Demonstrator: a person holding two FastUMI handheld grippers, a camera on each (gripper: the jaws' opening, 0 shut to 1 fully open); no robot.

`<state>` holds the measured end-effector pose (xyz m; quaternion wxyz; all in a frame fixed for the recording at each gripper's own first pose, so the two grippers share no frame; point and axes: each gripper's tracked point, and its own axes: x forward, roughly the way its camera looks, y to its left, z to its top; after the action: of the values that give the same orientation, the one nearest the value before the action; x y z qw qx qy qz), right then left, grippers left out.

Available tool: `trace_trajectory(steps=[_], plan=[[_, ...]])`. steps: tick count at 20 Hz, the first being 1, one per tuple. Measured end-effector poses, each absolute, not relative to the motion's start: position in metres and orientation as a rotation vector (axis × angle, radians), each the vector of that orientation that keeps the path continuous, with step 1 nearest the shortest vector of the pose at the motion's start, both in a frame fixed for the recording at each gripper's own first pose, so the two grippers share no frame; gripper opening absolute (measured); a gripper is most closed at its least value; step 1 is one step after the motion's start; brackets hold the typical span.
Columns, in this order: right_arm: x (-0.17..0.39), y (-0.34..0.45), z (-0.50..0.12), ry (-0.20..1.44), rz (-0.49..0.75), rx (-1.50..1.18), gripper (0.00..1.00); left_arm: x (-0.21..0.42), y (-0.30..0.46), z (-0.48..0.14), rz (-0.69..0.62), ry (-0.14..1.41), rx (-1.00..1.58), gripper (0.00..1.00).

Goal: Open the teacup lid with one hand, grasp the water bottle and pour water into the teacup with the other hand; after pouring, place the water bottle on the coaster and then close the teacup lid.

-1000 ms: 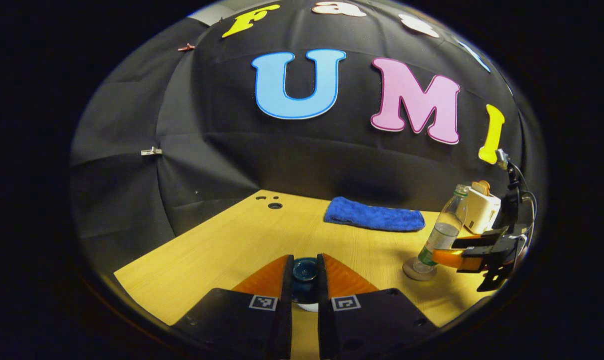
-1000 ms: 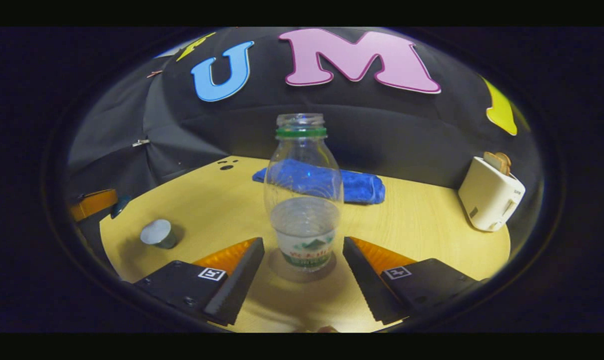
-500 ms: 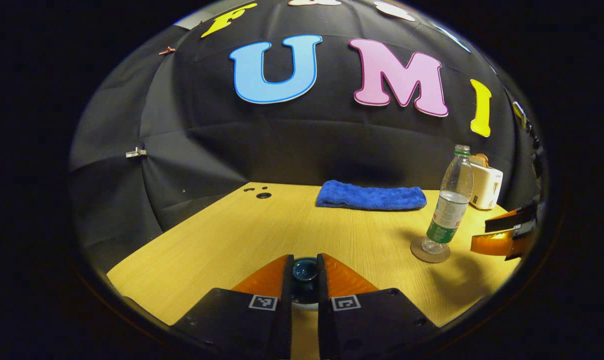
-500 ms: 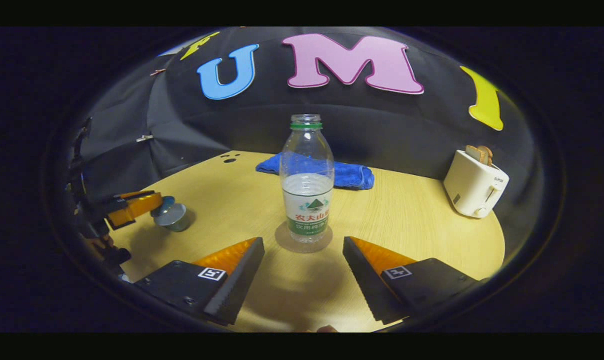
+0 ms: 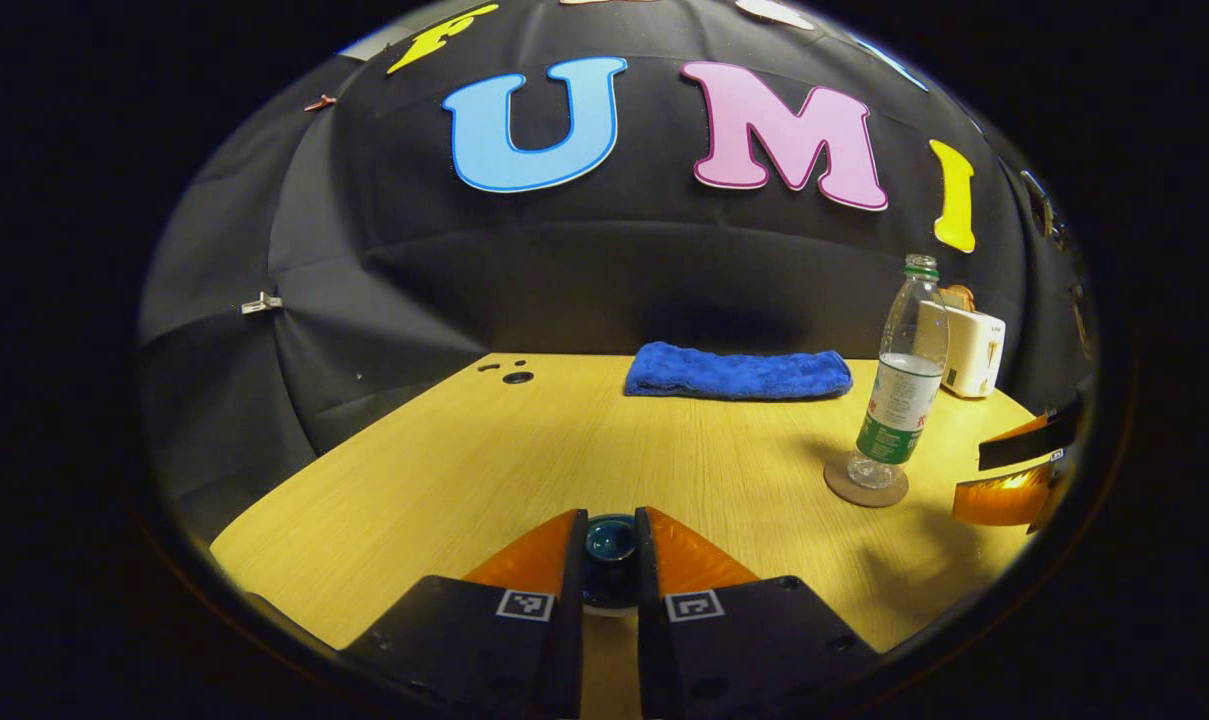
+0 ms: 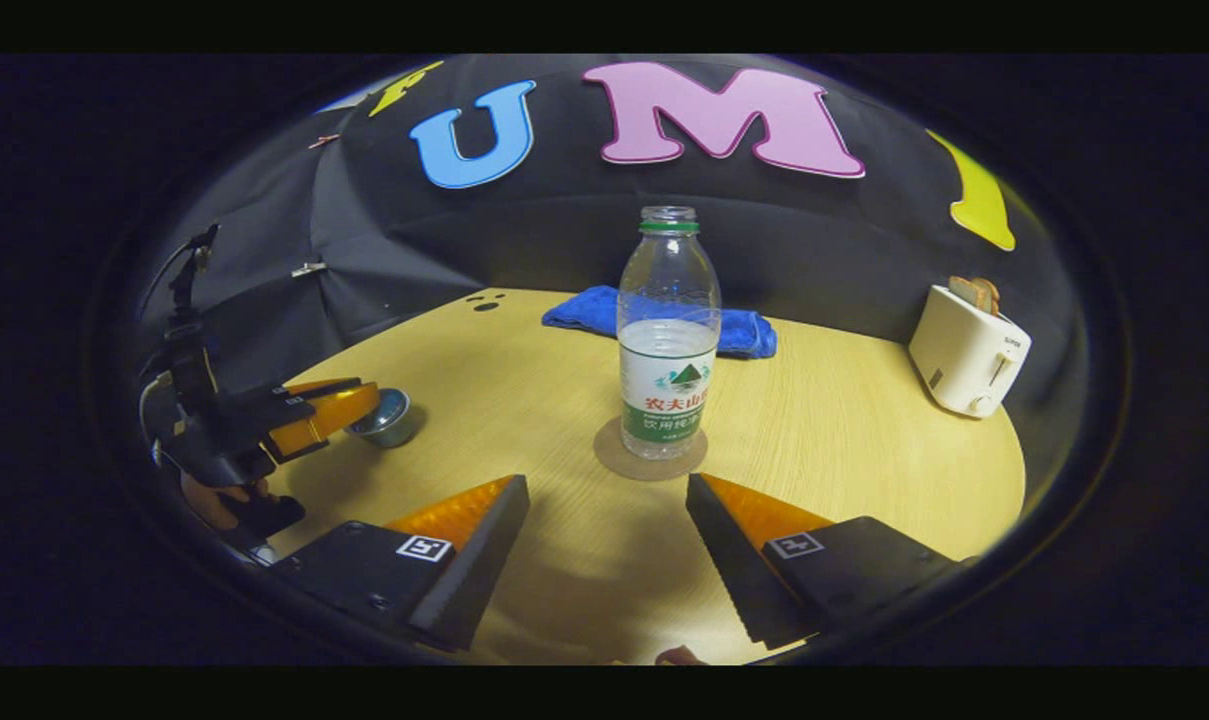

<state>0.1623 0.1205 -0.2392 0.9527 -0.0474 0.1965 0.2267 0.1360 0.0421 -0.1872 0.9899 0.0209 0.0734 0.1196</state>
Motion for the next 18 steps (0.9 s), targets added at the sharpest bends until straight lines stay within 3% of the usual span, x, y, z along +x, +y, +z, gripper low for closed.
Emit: trace_trajectory(steps=[7, 9, 10, 14, 18], plan=[[0.162, 0.111, -0.233, 0.394, 0.442, -0.090, 0.98, 0.130, 0.041, -0.181, 0.248, 0.146, 0.071, 0.37], [0.159, 0.106, -0.227, 0.387, 0.432, -0.084, 0.98, 0.124, 0.038, -0.170, 0.243, 0.125, 0.079, 0.73], [0.157, 0.103, -0.224, 0.386, 0.427, -0.081, 0.98, 0.119, 0.038, -0.166, 0.243, 0.120, 0.087, 0.83], [0.148, 0.091, -0.199, 0.358, 0.412, -0.060, 0.98, 0.094, 0.032, -0.130, 0.254, 0.104, 0.110, 0.98], [0.135, 0.073, -0.158, 0.294, 0.379, -0.039, 0.98, 0.065, 0.012, -0.070, 0.260, 0.041, 0.122, 0.97]])
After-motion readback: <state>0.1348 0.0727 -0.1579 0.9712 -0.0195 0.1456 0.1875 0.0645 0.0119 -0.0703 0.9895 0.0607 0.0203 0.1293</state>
